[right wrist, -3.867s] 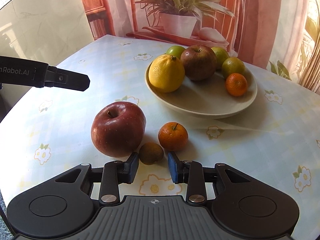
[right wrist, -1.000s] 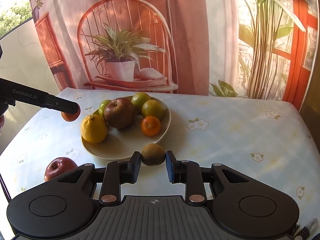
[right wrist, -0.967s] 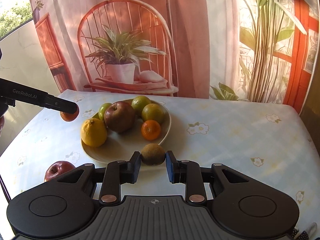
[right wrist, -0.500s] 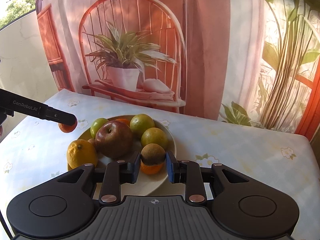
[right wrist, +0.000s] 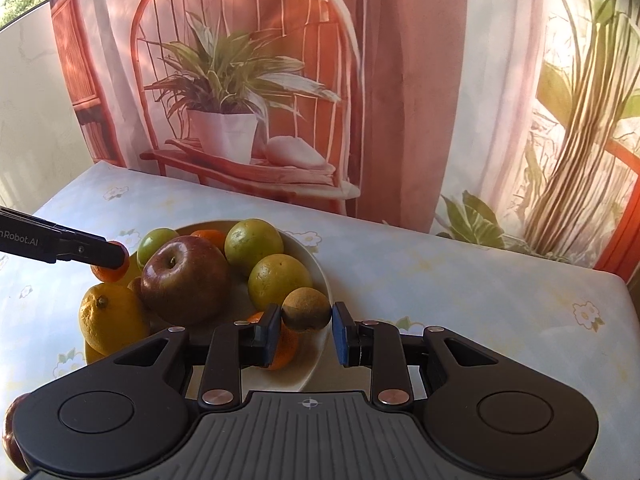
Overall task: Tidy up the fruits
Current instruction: 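Carry the kiwi and tangerine onto the cream plate and open both grippers, then withdraw both open grippers from the plate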
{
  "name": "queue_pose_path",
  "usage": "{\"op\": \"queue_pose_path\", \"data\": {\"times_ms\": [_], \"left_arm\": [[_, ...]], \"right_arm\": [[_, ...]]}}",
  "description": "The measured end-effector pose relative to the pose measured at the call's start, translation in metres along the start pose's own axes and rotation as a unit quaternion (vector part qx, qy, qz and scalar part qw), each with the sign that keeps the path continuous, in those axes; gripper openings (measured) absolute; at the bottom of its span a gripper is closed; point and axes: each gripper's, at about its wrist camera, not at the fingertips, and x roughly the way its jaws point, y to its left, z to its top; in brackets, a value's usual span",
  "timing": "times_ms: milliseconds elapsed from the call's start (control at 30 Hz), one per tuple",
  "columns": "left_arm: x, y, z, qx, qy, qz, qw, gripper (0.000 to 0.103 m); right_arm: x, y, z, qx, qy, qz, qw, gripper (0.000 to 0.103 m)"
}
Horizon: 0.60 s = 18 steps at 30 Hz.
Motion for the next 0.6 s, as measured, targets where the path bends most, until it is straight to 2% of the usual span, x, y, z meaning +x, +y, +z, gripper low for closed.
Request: {"op": "queue_pose_path", "data": {"times_ms": [267, 367, 400, 467, 533, 600], "left_arm": [[0.004, -0.001, 0.001, 0.002, 0.007, 0.002, 1.0, 0.038], [0.0, -0.004, 0.0, 0.01, -0.001, 0.007, 0.9999, 0.05], [-0.003, -0.005, -0.001, 0.013, -0.006, 0.011, 0.9998, 0.055], [-0.01, -0.01, -0.002, 0.025, -0.019, 0.023, 0.9992, 0.059], [-0.019, -0.015, -0.004, 0.034, -0.034, 0.033, 0.9983, 0.067], [-0.028, -0.019, -0.007, 0.044, -0.051, 0.035, 0.9971, 0.071]], "right_arm": [[0.006, 0.0, 0.002, 0.001, 0.003, 0.001, 1.0, 0.03], [0.003, 0.0, 0.001, 0.005, 0.004, 0.004, 1.0, 0.035], [0.002, 0.0, 0.0, 0.009, 0.003, 0.004, 1.0, 0.04], [-0.003, 0.0, -0.002, 0.019, -0.002, 0.006, 1.0, 0.045], [-0.01, 0.001, -0.004, 0.034, -0.009, 0.004, 0.999, 0.052], [-0.017, 0.001, -0.006, 0.046, -0.017, 0.004, 0.999, 0.053]]}}
